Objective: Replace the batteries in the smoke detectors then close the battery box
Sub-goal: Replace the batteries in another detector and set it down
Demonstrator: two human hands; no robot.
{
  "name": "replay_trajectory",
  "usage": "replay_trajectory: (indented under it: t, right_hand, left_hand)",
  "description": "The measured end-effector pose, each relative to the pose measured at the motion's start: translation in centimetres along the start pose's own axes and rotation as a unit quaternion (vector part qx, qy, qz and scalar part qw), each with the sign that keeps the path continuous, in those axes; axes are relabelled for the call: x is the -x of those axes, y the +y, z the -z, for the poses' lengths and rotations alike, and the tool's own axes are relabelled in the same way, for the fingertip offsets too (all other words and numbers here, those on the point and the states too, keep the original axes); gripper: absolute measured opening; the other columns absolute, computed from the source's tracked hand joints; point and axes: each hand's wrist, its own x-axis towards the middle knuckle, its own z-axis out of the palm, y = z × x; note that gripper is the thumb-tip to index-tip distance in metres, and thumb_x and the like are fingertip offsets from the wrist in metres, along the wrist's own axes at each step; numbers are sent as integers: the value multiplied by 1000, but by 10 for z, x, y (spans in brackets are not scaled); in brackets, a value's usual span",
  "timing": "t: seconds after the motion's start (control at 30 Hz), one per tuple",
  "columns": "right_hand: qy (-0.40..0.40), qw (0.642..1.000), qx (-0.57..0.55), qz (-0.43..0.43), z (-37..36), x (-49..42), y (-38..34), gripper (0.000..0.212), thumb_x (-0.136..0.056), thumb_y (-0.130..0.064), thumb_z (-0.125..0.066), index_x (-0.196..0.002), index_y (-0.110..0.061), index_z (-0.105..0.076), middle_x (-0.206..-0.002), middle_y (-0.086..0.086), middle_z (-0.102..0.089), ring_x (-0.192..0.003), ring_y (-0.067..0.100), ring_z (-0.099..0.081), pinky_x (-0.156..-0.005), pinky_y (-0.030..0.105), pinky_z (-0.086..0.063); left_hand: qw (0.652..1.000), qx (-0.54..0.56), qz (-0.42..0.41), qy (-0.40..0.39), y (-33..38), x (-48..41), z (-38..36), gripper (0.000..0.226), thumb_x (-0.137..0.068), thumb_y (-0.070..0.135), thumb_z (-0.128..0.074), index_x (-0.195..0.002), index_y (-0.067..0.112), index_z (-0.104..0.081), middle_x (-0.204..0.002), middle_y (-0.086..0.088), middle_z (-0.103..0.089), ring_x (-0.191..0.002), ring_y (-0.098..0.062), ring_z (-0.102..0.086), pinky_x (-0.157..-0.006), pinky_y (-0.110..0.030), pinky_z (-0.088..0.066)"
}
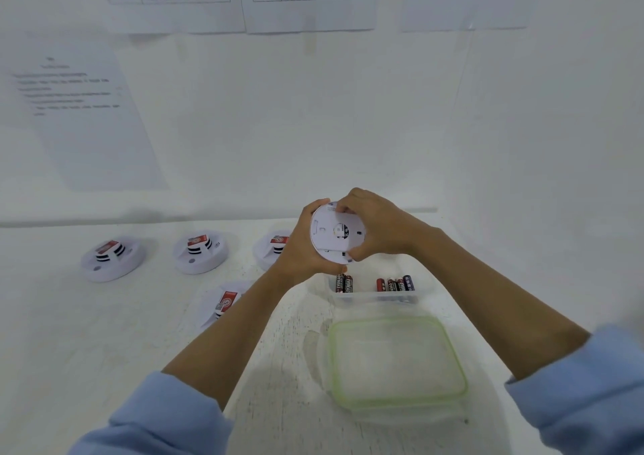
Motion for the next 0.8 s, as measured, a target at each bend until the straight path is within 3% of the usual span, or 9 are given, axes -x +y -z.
replay_trajectory:
  t: [0.2, 0.4, 0.6, 0.8]
  right_hand:
    - [-8, 999, 29, 19, -2, -1, 0, 71, -59, -30, -81, -119, -11, -49, -108, 2, -48, -95, 14, -42, -76, 20, -33]
    - [-17, 996, 81, 39, 0, 1, 0, 73, -62, -28, -77, -126, -10, -47, -112, 4, -48, -100, 18, -45, -78, 21, -34]
    - [-21, 1000, 5, 12, 9, 5, 1, 76, -68, -29, -78, -134, -16, -43, -107, -8, -35, -98, 9, -37, -81, 21, -35]
    - [-3, 1000, 19, 11, 6, 6, 2, 70, -64, -26, -79, -126, -11, -48, -109, 2, -47, -97, 12, -40, -79, 20, -34]
  left_hand:
    - [1000, -7, 7, -11, -2, 1, 2, 97, -46, -5, -77, -126, 23, -30, -122, 9, -44, -104, 13, -50, -79, -10, -47]
    - [999, -23, 13, -34, 1, -1, 4, 99, -47, 0, -79, -129, 25, -31, -125, 7, -45, -109, 6, -50, -83, -14, -48]
    - [999, -20, 3, -34, 5, -5, 6, 96, -48, -1, -78, -129, 22, -31, -128, 7, -43, -108, 11, -49, -82, -13, -48]
    - [998, -49, 1, -49, 6, -2, 5, 102, -46, 14, -83, -131, 19, -28, -128, 3, -43, -112, 7, -48, -87, -10, -44]
